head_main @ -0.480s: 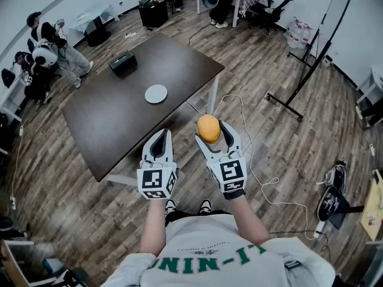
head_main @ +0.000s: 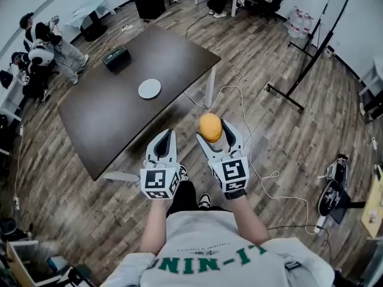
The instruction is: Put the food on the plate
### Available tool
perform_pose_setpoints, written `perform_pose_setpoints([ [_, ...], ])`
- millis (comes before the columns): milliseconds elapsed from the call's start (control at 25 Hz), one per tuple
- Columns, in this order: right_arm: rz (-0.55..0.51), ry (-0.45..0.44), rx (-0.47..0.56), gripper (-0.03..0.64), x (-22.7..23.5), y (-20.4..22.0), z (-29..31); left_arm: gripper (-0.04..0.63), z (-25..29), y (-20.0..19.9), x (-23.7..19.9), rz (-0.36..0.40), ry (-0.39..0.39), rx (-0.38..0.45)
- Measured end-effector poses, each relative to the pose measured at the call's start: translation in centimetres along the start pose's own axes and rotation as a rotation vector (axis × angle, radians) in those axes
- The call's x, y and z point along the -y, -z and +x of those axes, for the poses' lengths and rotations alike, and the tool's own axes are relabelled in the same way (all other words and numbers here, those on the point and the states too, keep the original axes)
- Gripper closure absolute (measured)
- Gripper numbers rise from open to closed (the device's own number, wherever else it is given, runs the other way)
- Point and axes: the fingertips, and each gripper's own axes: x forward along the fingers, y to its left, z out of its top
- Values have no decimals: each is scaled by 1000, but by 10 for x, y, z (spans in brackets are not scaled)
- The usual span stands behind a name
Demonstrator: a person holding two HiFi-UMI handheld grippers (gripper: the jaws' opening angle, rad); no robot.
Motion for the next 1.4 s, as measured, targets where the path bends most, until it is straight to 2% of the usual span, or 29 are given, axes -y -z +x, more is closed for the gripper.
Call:
perform_pose_setpoints([
  [280, 11, 20, -26, 276, 32, 13, 46, 584, 58, 15, -10, -10, 27, -22],
  [520, -26, -25, -65, 276, 48, 3, 148, 584, 136, 11, -75, -36, -9, -19],
  [800, -91, -125, -69, 276, 34, -27, 297, 584, 212, -4, -191, -46, -109, -6],
  [1040, -127, -232, -65, 276, 4, -43, 403, 584, 241, -13, -279, -56, -218, 12],
  [1200, -148, -330, -80, 278, -26, -36, 452, 584, 250, -4, -333, -100, -315, 14],
  [1400, -157, -457, -134, 278, -55, -14, 506, 584, 260, 16, -378, -137, -392, -10],
])
